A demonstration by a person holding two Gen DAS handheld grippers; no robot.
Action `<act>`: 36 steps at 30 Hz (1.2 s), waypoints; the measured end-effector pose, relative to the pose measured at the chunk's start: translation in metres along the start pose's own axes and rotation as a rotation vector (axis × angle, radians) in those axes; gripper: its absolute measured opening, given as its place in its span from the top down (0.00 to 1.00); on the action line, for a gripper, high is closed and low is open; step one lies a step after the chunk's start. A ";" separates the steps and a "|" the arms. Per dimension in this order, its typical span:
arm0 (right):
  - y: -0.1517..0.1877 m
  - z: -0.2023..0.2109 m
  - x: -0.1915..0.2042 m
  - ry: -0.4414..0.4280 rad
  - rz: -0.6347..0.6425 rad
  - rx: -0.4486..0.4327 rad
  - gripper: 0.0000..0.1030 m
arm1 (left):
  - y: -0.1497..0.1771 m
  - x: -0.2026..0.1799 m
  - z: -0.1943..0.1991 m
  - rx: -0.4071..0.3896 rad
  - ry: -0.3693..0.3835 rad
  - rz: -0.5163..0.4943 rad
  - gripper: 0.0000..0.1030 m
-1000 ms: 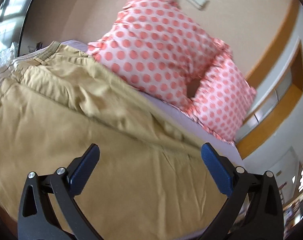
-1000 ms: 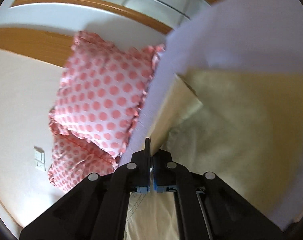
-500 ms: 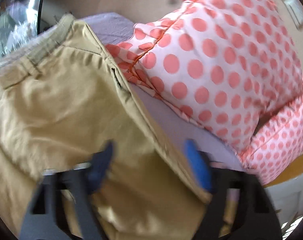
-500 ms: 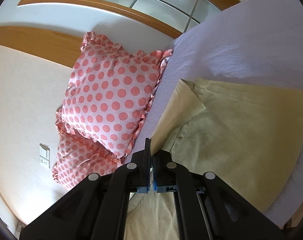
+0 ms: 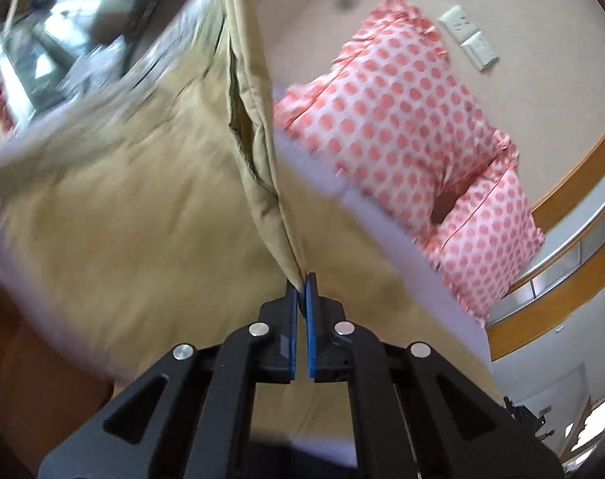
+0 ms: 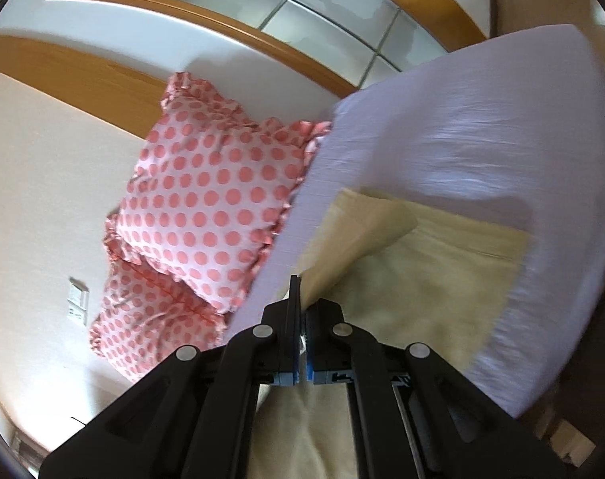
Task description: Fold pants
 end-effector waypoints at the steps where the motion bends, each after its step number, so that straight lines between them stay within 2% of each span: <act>1: 0.001 0.001 -0.004 0.010 -0.002 0.002 0.98 | 0.010 0.004 0.000 0.008 -0.005 0.013 0.97; 5: 0.004 0.003 -0.018 0.056 -0.008 0.004 0.98 | 0.038 0.017 0.004 0.017 -0.017 0.029 0.97; 10: 0.008 0.005 -0.028 0.144 0.004 0.021 0.98 | 0.043 0.017 0.004 0.010 -0.019 0.006 0.97; 11: 0.009 0.008 -0.028 0.158 0.014 0.020 0.95 | 0.045 0.016 0.003 0.011 -0.022 -0.001 0.97; 13: 0.008 0.017 -0.025 0.210 0.048 0.000 0.69 | 0.046 0.018 0.003 0.013 -0.018 -0.004 0.95; 14: 0.006 0.023 -0.024 0.236 0.059 -0.023 0.39 | 0.048 0.019 0.003 0.015 -0.014 -0.001 0.94; 15: 0.004 0.032 -0.024 0.264 0.067 -0.066 0.28 | 0.049 0.020 0.004 0.015 -0.010 0.000 0.93; 18: 0.001 0.046 -0.026 0.331 0.088 -0.131 0.30 | 0.054 0.028 0.007 0.011 -0.008 0.009 0.88; 22: 0.007 0.033 -0.041 0.327 0.041 -0.068 0.39 | 0.057 0.035 0.013 0.002 0.011 0.026 0.85; 25: 0.010 0.028 -0.040 0.329 0.065 -0.084 0.47 | 0.059 0.037 0.021 -0.018 0.015 0.020 0.81; 27: 0.013 0.021 -0.041 0.308 0.066 -0.063 0.68 | 0.058 0.040 0.028 -0.038 0.035 0.027 0.79; 28: 0.014 0.017 -0.042 0.303 0.075 -0.060 0.72 | 0.058 0.042 0.030 -0.044 0.037 0.029 0.75; 29: 0.014 0.016 -0.042 0.301 0.083 -0.059 0.85 | 0.059 0.045 0.033 -0.056 0.040 0.033 0.74; 30: 0.015 0.012 -0.046 0.284 0.085 -0.043 0.93 | 0.059 0.047 0.035 -0.064 0.042 0.038 0.72; 33: 0.014 0.009 -0.040 0.243 0.103 -0.043 0.94 | 0.058 0.058 0.041 -0.092 0.056 0.069 0.66; 36: 0.017 0.005 0.010 0.177 0.234 -0.055 0.95 | 0.057 0.069 0.047 -0.120 0.050 0.095 0.59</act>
Point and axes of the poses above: each gripper's, at about its wrist camera, not at the fingertips, and z roughly against the way its jaws point, x to its left, y to its underside, the point moved 6 cm from there along -z, roughly the way its jaws point, and after that the axes turned 6 degrees about x, right-handed, at the moved point
